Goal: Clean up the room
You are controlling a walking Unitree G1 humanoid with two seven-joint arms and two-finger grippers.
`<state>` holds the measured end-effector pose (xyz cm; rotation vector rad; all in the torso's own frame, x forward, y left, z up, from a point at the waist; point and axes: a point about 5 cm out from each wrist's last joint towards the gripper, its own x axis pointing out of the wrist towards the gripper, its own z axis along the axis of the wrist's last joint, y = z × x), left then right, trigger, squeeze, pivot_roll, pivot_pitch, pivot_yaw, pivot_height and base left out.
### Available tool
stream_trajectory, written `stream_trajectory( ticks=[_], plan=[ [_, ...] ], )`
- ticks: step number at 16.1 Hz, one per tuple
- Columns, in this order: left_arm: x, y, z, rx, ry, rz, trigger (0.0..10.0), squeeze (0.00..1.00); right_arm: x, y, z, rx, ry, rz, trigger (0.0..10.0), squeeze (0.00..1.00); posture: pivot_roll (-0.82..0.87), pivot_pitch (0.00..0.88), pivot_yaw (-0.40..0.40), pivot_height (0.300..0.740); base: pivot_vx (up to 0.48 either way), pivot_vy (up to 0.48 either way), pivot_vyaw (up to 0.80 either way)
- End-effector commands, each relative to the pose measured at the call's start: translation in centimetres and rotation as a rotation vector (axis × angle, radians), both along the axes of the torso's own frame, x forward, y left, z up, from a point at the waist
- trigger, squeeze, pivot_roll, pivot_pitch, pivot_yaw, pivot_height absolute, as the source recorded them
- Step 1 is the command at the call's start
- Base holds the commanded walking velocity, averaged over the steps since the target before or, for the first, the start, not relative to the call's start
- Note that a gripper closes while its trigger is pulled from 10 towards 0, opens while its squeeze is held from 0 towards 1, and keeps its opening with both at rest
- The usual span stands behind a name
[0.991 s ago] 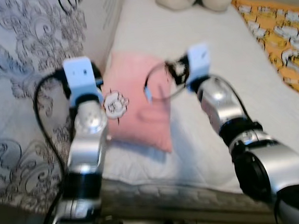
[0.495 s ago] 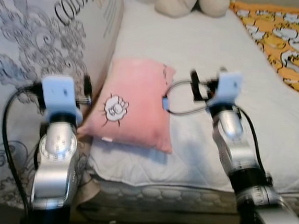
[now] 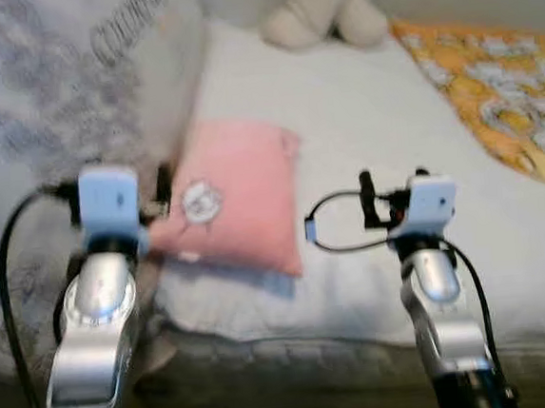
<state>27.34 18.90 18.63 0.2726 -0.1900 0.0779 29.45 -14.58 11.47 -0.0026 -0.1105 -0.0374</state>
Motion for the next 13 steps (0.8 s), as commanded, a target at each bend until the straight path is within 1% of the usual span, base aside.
stream_trajectory(
  ticks=[1, 4, 7, 9, 11, 13],
  plan=[
    [-0.1, 0.1, -0.7, 0.008, 0.04, 0.009, 10.0, 0.0, 0.1, -0.1, 0.6, 0.001, 0.006, -0.015, 10.0, 0.0, 0.14, 0.0, -0.063, 0.74, 0.0, 0.0, 0.0],
    [0.2, 0.0, -1.2, 0.009, 0.075, 0.006, 10.0, 0.0, -0.1, 0.1, 0.4, 0.004, 0.034, -0.011, 10.0, 0.0, 0.13, 0.0, -0.06, 0.74, 0.0, 0.0, 0.0],
    [0.3, -0.5, -1.6, -0.019, 0.087, 0.003, 10.0, 0.0, 0.3, 0.5, 0.5, 0.01, 0.044, 0.007, 10.0, 0.0, 0.12, 0.0, -0.056, 0.74, 0.0, -0.471, 0.0],
    [0.4, -0.5, -1.6, -0.025, 0.088, 0.011, 10.0, 0.0, 0.4, 0.5, 0.4, 0.007, 0.047, 0.01, 10.0, 0.0, 0.12, 0.0, -0.055, 0.74, 0.0, -0.465, 0.0],
    [0.5, -0.4, -1.6, -0.037, 0.087, 0.027, 10.0, 0.0, 0.6, 0.5, 0.5, 0.003, 0.052, 0.011, 10.0, 0.0, 0.12, 0.0, -0.056, 0.74, 0.0, 0.0, 0.0],
    [0.8, -0.1, -1.7, -0.019, 0.098, 0.051, 10.0, 0.0, 1.1, 0.5, 0.6, -0.007, 0.056, 0.017, 10.0, 0.0, 0.13, 0.0, -0.059, 0.74, 0.0, 0.0, 0.0]
  ],
)
